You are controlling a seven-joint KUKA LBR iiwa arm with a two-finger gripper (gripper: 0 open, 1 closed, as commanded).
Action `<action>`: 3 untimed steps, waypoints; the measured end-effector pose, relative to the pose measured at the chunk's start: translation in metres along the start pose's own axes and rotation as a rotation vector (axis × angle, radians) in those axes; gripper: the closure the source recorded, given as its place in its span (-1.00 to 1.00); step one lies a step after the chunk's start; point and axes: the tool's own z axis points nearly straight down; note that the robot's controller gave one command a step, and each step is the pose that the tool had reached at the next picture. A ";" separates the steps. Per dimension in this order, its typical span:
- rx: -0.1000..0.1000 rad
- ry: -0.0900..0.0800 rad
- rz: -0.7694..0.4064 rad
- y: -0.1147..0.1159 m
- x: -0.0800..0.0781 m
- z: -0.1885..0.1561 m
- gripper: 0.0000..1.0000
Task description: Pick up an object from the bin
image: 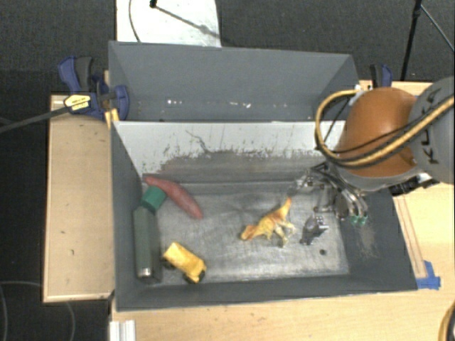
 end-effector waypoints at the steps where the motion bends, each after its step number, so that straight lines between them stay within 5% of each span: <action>1: 0.000 0.000 0.000 0.000 0.000 0.000 -1.00; 2: -0.001 0.004 -0.040 0.016 -0.016 0.082 1.00; 3: -0.001 0.004 -0.040 0.016 -0.016 0.082 1.00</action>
Offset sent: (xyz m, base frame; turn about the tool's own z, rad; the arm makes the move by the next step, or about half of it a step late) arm 0.0147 0.0156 -0.0865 -0.0536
